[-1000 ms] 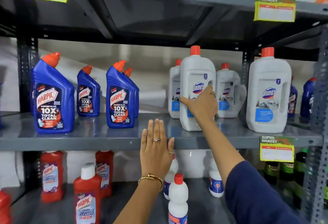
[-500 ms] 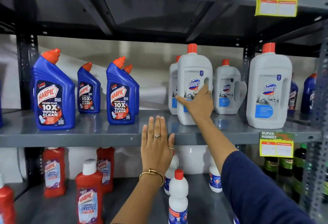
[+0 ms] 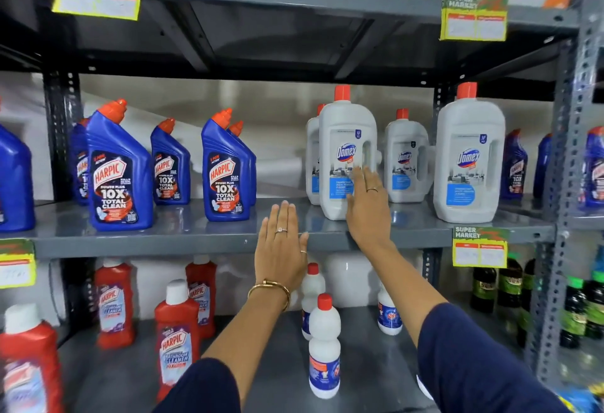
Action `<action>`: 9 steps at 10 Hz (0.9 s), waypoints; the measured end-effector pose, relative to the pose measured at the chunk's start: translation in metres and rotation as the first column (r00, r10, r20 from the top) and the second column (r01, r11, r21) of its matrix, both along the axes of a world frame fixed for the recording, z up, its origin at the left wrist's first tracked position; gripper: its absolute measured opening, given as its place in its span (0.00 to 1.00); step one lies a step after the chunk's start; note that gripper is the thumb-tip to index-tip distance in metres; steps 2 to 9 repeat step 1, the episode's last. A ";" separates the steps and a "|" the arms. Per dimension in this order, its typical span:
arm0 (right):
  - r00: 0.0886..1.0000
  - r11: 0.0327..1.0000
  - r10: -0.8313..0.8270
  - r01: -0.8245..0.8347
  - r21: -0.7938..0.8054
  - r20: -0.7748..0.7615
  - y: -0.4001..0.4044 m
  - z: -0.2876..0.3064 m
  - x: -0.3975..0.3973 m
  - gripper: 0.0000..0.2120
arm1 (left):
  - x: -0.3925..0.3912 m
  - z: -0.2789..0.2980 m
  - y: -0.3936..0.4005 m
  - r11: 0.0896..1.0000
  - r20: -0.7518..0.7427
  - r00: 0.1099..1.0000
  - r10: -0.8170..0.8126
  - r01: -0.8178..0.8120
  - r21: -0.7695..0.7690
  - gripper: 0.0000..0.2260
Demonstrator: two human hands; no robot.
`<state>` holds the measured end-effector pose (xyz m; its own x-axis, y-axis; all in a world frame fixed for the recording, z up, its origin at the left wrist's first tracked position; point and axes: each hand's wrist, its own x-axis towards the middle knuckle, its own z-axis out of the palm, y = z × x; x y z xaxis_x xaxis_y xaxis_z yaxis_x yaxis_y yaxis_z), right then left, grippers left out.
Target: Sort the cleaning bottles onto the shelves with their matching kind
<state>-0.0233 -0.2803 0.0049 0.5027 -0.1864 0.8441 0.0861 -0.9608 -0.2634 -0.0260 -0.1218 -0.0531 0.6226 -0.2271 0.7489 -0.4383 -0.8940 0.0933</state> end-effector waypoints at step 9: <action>1.000 0.997 -0.026 0.027 -0.067 0.009 0.004 -0.005 -0.012 0.27 | -0.007 0.010 0.010 0.998 0.029 1.000 0.001 0.001 -0.069 0.25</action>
